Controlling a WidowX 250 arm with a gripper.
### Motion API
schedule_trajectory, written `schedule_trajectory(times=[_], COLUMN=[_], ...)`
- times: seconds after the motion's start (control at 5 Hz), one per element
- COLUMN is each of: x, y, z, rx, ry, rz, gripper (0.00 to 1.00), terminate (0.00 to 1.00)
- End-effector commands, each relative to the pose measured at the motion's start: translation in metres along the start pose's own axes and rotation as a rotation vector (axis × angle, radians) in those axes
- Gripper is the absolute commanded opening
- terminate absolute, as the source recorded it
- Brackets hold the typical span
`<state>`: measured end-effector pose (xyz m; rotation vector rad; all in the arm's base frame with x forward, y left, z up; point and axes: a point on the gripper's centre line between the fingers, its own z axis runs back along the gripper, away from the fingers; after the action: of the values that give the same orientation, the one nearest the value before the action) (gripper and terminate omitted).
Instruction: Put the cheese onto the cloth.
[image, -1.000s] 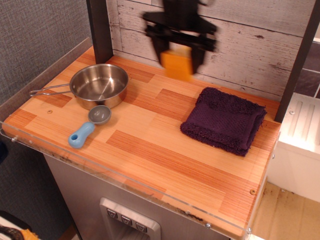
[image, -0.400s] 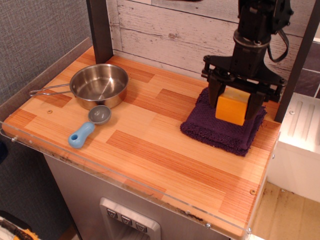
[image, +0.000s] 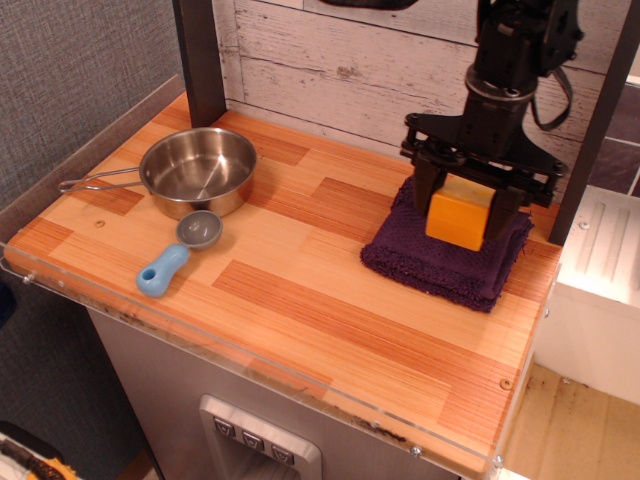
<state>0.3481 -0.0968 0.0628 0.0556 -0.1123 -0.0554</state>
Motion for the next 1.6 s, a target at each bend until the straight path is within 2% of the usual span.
schedule_trajectory(times=[0.0,0.2,0.6,0.8,1.0,1.2,1.4], x=[0.004,0.005,0.0,-0.008,-0.022,-0.04,-0.052], y=[0.006,0.008,0.015,0.034,0.058,0.093,0.117], z=[0.003,0.001,0.013,0.044,0.06,0.052,0.035], rx=[-0.012,-0.019,-0.043,-0.077,-0.147,-0.068,-0.019], ry=[-0.015,0.012,0.004,-0.092,-0.176,-0.112,-0.045], rz=[-0.025,-0.037,-0.06,-0.039,-0.017,0.027,0.047], gripper=[0.0,1.0,1.0,1.0,1.0,1.0,1.0], terminate=[0.0,0.0,0.0,0.0,0.0,0.0,0.0])
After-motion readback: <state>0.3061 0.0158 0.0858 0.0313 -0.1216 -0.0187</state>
